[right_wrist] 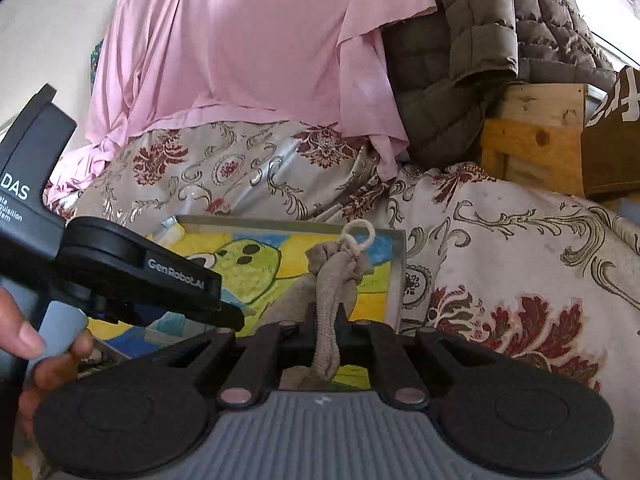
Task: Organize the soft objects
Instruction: 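Lower the packet and pouch onto the painted tray and open both grippers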
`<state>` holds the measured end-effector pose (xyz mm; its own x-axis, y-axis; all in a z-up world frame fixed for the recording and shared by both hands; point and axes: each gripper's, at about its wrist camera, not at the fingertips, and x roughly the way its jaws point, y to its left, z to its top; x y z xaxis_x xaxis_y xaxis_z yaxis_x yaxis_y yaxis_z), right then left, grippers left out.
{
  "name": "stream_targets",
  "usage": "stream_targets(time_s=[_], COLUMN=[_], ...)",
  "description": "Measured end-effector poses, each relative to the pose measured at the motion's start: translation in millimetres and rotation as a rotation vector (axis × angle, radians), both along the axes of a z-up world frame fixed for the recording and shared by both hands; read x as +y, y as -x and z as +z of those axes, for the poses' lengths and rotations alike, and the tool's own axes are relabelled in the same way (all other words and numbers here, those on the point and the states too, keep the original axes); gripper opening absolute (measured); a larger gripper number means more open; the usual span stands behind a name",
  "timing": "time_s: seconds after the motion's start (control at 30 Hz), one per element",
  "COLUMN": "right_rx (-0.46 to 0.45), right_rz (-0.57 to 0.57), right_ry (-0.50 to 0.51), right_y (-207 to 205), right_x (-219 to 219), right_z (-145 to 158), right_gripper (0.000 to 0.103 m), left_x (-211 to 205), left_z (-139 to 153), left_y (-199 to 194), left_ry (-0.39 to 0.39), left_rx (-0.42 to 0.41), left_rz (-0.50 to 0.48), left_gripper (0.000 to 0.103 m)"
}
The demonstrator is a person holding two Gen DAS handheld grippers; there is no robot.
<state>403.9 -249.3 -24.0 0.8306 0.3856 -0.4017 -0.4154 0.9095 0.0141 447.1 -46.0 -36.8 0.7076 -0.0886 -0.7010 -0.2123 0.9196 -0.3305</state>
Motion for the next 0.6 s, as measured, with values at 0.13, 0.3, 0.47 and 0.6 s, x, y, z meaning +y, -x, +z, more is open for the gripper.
stream_targets(time_s=[0.13,0.3,0.47,0.6], right_rx=[0.011,0.012,-0.021,-0.051], right_rz=[-0.005,-0.013,-0.017,-0.041], right_ry=[0.019,0.057,0.083,0.066], right_y=[-0.3,0.4,5.9,11.9], right_x=[2.0,6.2,8.6,7.2], right_z=[-2.8,-6.0,-3.9,4.3], right_gripper=[0.010,0.031,0.060,0.079], left_x=[-2.1,2.0,6.3,9.9], left_z=[-1.9,-0.5,4.8,17.0], left_y=[-0.2,9.7,21.7,35.8], left_ry=[-0.011,-0.028,-0.048,-0.067], left_rx=[0.017,0.002,-0.029,-0.062], left_rz=[0.013,0.051,0.083,0.096], left_gripper=[0.051,0.076,0.088,0.095])
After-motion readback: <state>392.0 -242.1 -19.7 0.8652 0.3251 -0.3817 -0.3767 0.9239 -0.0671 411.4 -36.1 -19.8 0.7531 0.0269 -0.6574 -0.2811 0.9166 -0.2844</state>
